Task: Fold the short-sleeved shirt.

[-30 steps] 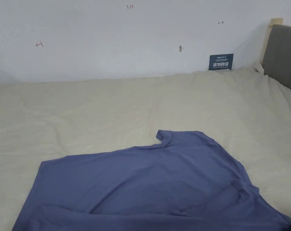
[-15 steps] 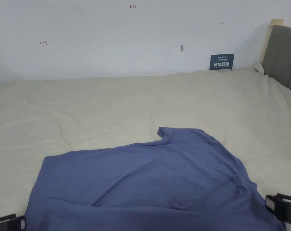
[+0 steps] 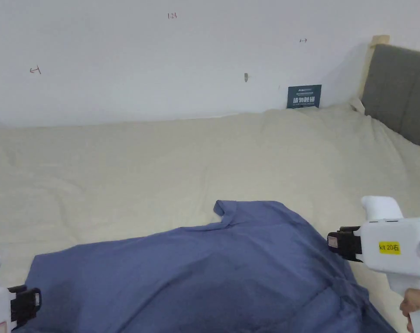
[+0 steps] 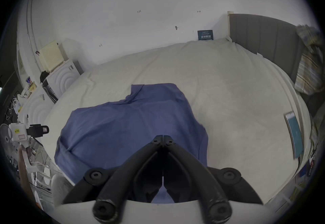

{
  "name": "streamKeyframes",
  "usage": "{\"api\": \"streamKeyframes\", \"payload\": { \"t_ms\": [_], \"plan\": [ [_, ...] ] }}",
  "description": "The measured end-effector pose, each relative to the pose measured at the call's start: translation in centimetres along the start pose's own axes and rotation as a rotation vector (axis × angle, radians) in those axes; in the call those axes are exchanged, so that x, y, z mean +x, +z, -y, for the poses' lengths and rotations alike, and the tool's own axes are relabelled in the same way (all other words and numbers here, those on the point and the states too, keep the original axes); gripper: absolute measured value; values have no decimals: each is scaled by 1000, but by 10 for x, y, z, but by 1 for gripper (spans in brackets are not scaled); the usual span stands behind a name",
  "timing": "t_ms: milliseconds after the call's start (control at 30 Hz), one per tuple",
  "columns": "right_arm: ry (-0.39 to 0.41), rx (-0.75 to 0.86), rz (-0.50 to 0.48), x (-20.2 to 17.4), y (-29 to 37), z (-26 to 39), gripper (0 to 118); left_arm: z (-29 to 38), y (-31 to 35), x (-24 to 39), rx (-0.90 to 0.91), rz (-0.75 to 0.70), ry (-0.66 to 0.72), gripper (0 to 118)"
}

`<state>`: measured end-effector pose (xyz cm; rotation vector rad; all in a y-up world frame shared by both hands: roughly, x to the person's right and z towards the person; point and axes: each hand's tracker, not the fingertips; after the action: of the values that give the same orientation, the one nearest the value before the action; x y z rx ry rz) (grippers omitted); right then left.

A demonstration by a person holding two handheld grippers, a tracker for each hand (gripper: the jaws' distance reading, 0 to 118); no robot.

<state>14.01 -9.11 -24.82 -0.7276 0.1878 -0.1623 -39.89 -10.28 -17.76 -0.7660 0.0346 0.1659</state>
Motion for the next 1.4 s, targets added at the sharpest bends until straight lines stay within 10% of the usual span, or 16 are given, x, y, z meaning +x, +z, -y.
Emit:
{"api": "streamKeyframes", "payload": {
  "t_ms": [133,167,233,267,600,767,800,833,967,1000,1100,1400],
  "plan": [
    [-1,-78,-22,11,-53,-42,0,-13,-18,0,-15,-11,1,0],
    [3,-119,-19,13,-68,-52,13,-14,-22,1,-14,-16,1,0],
    [-8,-142,17,16,-96,-68,85,-18,-29,-1,-26,-21,1,0],
    [6,-178,7,19,-113,-76,94,-18,-32,-1,-31,-24,1,0],
    [7,-367,156,35,-220,-102,93,-21,-52,-20,-93,-75,17,0],
    [55,-387,175,28,-226,-96,60,-20,-60,-27,-114,-100,18,0],
    [65,-385,174,26,-223,-97,45,-20,-61,-29,-118,-102,21,0],
    [88,-376,172,21,-220,-100,0,-20,-61,-30,-122,-106,31,0],
    [124,-376,181,14,-221,-103,1,-29,-69,-40,-118,-104,58,0],
    [115,-377,174,15,-219,-104,1,-33,-71,-43,-121,-105,67,9],
    [10,-334,90,20,-206,-108,1,-51,-87,-56,-180,-132,142,87],
    [73,-326,104,3,-185,-109,1,-110,-162,-70,-239,-160,85,92]
  ]
}}
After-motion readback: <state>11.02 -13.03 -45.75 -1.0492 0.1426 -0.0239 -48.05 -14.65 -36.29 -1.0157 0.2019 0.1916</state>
